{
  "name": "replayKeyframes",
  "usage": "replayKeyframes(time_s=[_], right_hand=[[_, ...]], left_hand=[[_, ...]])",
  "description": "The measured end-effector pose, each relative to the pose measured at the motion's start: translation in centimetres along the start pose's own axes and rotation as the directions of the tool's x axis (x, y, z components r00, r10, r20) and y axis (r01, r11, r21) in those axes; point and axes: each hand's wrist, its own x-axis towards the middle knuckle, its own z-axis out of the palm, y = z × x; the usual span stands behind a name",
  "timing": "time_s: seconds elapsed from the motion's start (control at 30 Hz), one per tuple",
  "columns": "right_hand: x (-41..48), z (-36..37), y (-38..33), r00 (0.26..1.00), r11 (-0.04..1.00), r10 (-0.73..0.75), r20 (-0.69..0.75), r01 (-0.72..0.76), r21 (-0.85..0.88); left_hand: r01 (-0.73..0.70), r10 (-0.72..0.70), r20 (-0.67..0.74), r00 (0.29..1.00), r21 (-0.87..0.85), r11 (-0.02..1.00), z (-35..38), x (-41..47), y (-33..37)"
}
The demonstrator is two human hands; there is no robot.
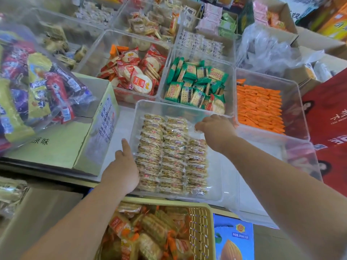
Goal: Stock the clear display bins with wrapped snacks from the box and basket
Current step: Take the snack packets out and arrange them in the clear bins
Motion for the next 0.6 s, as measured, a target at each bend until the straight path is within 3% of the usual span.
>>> replayKeyframes(time_s=[0.07, 0.13, 0.4, 0.6], right_hand=[[1.3, 1.2, -0.1, 0.999, 0.999, -0.005, 0.039, 0.007, -0.044], [2.4, 2.3, -0.5, 0.992, 0.999, 0.016, 0.128, -0.020, 0.033], [4.9, 5.2, -1.8, 0.907, 0.929, 0.102, 0.408, -0.233, 0.288], [5.4, 6.6, -2.6, 0.882, 0.845, 0.159, 0.444, -0.354, 0.401]], left_hand=[[-0.038, 0.043, -0.040, 0.998, 0.111, 0.993, 0.1, 0.5, -0.4], [-0.082, 0.089, -0.038, 0.995, 0.154, 0.985, 0.0, 1.0, -0.9], [-0.110, 0.112, -0.027, 0.993, 0.082, 0.991, -0.4, 2.6, -1.8], [-0.100, 0.102, -0.024, 0.995, 0.058, 0.993, -0.2, 2.8, -1.7]])
